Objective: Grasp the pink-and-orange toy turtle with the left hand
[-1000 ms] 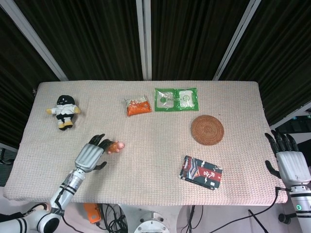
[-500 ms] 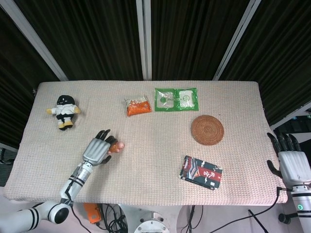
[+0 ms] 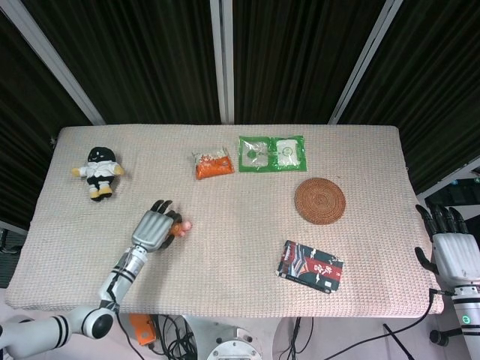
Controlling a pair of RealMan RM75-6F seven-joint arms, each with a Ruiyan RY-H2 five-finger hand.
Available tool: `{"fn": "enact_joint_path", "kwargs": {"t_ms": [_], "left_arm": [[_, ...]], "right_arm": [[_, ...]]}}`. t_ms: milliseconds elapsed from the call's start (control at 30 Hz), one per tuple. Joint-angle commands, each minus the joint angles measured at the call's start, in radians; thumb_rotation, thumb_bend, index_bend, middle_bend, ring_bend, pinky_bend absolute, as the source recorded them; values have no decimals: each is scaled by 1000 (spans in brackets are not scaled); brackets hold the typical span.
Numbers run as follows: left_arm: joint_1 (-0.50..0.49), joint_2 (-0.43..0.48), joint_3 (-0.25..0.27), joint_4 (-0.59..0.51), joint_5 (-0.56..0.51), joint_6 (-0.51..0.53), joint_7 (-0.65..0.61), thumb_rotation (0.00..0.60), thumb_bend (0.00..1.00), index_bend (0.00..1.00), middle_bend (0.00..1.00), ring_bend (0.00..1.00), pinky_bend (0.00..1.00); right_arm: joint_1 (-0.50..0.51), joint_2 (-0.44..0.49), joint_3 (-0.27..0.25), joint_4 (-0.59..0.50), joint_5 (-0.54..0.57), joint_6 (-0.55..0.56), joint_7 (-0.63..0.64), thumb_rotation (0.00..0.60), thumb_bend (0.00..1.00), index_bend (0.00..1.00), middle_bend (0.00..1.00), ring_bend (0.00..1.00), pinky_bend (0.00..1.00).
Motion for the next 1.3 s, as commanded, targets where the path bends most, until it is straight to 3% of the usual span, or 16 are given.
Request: {"fn": "enact_joint_path", "kwargs": {"t_ms": [33,200,467,633,767,933,1300], "left_arm": [[-7,-11,4,17,-8,-1,2,600,379,378,390,118,137],[-11,-28,12,43,-2,11,-3,600,380,442,466,177,159],[-7,-68,24,116,79,91,-55,600,384,661,678,384,229],[-2,-90,31,155,93,109,-74,600,399,699,715,415,252],[-3,-80,40,147,89,90,-82,600,374,618,643,359,243],[-8,-39,41,91,57,45,-78,600,278,320,354,179,212],[-11,-3,37,26,15,30,-50,600,260,290,332,155,212]], "right_arm": [[1,1,1,-1,0,-1,-2,600,276,0,0,0,0],[2,0,0,-3,2,-3,-4,600,275,0,0,0,0],[1,-1,0,-1,1,-1,-2,600,276,0,0,0,0],[-1,2,0,0,2,2,2,600,277,0,0,0,0],[-1,3,1,2,3,3,4,600,277,0,0,0,0],[-1,3,0,2,2,3,4,600,277,0,0,0,0],[-1,3,0,-1,4,2,-2,600,279,0,0,0,0]]}}
